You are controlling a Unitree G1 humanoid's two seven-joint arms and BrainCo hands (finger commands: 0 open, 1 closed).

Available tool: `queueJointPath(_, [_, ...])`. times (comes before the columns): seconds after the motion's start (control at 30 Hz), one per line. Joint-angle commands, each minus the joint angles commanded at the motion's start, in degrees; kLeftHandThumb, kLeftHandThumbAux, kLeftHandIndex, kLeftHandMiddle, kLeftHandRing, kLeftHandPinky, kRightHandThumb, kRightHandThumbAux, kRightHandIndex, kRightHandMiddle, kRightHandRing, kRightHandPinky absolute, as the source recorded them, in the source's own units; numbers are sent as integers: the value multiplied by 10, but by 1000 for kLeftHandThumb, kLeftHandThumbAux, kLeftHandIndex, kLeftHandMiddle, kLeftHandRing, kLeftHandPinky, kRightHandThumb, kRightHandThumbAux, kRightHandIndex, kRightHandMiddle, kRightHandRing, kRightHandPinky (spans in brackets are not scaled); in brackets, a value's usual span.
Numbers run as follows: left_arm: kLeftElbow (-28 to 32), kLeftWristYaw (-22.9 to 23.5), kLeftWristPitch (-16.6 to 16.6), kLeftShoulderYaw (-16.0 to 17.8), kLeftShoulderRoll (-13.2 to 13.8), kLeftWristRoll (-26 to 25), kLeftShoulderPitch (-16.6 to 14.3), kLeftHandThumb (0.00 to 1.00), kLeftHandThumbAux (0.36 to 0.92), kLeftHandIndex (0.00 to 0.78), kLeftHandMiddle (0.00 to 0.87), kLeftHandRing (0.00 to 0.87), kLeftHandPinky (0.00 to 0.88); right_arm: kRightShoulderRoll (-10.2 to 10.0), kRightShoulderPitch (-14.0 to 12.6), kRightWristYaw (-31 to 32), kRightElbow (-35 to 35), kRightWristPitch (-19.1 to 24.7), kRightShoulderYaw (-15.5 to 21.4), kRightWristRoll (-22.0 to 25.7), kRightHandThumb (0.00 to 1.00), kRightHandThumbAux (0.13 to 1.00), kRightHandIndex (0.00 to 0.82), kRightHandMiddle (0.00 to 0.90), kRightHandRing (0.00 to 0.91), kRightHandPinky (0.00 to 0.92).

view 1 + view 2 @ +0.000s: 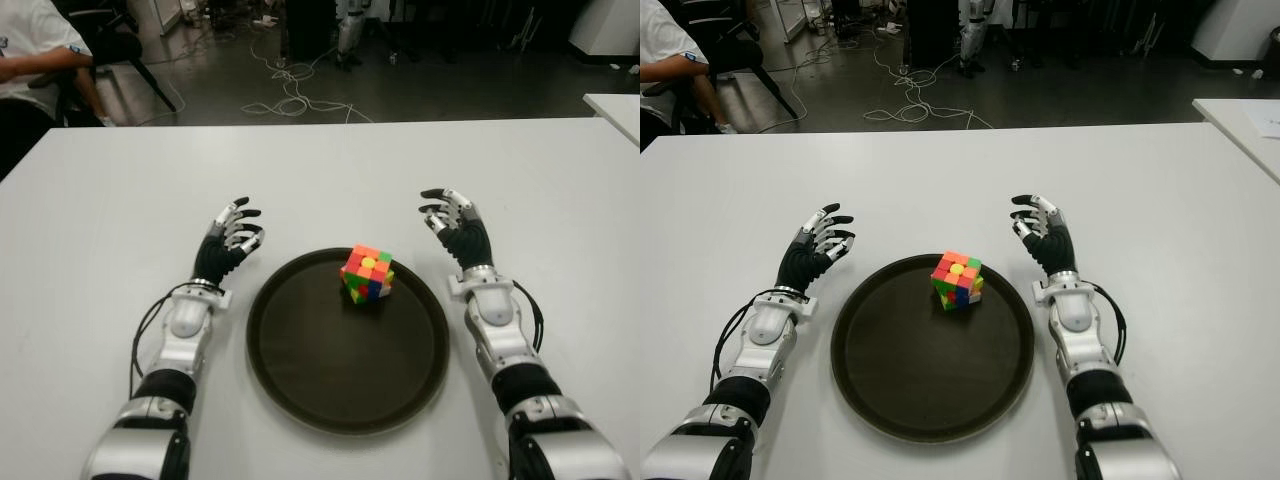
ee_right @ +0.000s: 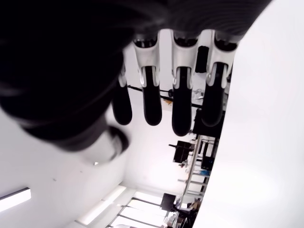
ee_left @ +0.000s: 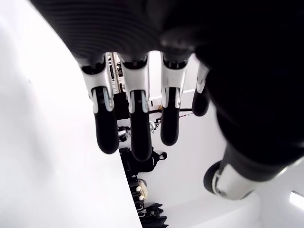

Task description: Pick up the Rubik's Cube and put it in the plate

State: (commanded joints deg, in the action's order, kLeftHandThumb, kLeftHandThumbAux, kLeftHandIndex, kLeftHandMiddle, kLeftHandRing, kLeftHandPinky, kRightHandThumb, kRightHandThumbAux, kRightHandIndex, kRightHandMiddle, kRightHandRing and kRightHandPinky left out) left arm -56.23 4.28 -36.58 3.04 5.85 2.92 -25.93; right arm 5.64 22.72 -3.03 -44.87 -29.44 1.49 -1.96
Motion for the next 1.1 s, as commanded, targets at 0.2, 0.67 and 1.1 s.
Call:
queueJointPath(0.2, [4, 1, 5, 2, -1, -3, 2, 558, 719, 127, 244, 297, 341, 0, -7, -4, 10, 4, -1, -9, 678, 732, 411, 393, 391, 398])
queueJointPath(0.67, [-2, 17, -12, 8, -3, -19, 5, 550, 718, 129, 241, 301, 346, -4, -20, -5, 34, 7, -1, -18, 675, 734, 407, 381, 379, 383])
queueJointPath(1.1, [-10, 13, -29, 12, 0, -13, 6, 582, 720, 134, 250, 307, 361, -7, -46, -26, 77, 2, -6, -38, 670, 739, 403, 371, 375, 387])
